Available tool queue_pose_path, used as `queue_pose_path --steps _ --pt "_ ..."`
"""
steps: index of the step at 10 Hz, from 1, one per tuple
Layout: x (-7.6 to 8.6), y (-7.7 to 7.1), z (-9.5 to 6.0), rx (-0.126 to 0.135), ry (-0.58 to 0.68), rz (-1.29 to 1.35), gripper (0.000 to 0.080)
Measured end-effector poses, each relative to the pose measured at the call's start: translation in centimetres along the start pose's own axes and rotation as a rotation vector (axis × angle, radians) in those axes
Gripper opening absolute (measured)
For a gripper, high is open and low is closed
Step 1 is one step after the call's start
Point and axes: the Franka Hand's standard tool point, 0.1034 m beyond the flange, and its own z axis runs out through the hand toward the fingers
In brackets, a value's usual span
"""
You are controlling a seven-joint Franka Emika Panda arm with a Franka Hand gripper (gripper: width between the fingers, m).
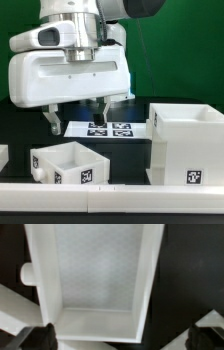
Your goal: Assemble drawer
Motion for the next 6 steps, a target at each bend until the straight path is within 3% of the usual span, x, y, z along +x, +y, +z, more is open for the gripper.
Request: queue_pose_path --steps 2,5,6 --pt "-0.6 0.3 0.2 -0.004 -0.032 -0.285 0.0649" --pt "-1.3 -0.5 1.0 0.034 -0.099 -0.724 0.0649" --pt "-2.5 0.3 0.6 0.04 -0.096 -0.764 0.0649"
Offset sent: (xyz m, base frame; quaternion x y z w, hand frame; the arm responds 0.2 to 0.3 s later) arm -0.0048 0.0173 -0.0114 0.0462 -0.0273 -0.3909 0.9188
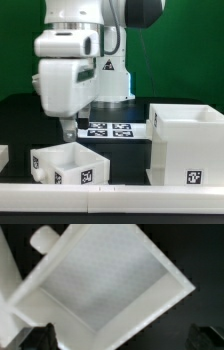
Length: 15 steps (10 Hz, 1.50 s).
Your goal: Assemble drawer
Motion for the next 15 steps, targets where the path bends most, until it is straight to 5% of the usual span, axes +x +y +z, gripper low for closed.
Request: queue_pose_path --steps 3,5,10,12,13,14,15 --pt "-1.2 -0.2 0.2 0.014 -0.031 -0.193 0.0649" --pt "-3.1 -0.6 1.7 0.057 -0.034 -0.397 0.0649" --pt "-4.5 -1.4 5.2 0.168 -0.028 -0.742 0.0649" --pt "-4.6 -1.4 5.4 0.182 -0.03 -0.743 0.0649" --pt "-4.7 -1.4 5.4 0.184 -0.03 -0.744 0.052" --pt "-4.8 -1.5 5.4 0.185 -0.03 -0.744 0.052" --pt "-4.8 -1.5 5.4 0.185 -0.031 -0.744 0.0381"
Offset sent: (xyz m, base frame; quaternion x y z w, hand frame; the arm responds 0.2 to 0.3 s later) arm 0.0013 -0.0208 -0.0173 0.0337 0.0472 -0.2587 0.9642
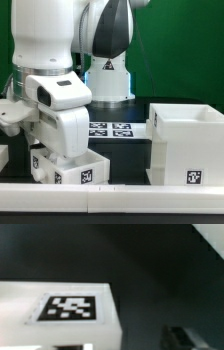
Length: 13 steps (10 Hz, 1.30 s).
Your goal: Assemble drawer
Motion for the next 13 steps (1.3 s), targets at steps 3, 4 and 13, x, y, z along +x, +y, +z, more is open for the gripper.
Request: queue_pose_path --steps 3,4,13 --pt "-0.1 -0.1 0.0 0.0 -0.001 0.002 0.0064" --pt "0.1 -0.3 -0.3 0.009 0.009 0.077 0.0043" --pt "5.6 2.4 -2.2 0.142 0.069 0.555 0.004"
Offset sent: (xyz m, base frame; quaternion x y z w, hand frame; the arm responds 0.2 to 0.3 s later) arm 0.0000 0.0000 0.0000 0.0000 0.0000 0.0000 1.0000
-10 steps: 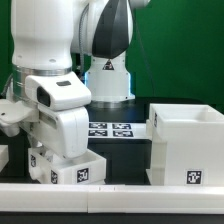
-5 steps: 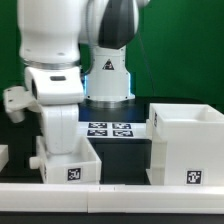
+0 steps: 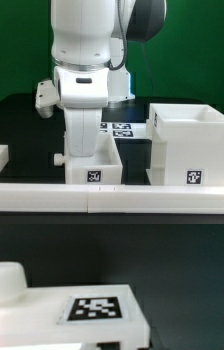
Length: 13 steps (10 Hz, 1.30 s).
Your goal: Assemble drawer
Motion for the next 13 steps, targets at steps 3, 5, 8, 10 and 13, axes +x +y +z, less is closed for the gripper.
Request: queue_pose_path --steps 3,5,8,10,13 --pt "0.0 0.0 0.0 0.0 0.0 0.0 0.004" --pt "0.0 0.0 0.0 0.003 0.0 0.0 0.004" --pt "0.0 -0.3 -0.1 0.042 0.004 0.002 0.004" --pt "0.0 -0.2 -0.8 0.14 0.012 0.003 0.0041" --pt "-0.2 0.5 -1.7 0.199 0.015 0.003 0.0041"
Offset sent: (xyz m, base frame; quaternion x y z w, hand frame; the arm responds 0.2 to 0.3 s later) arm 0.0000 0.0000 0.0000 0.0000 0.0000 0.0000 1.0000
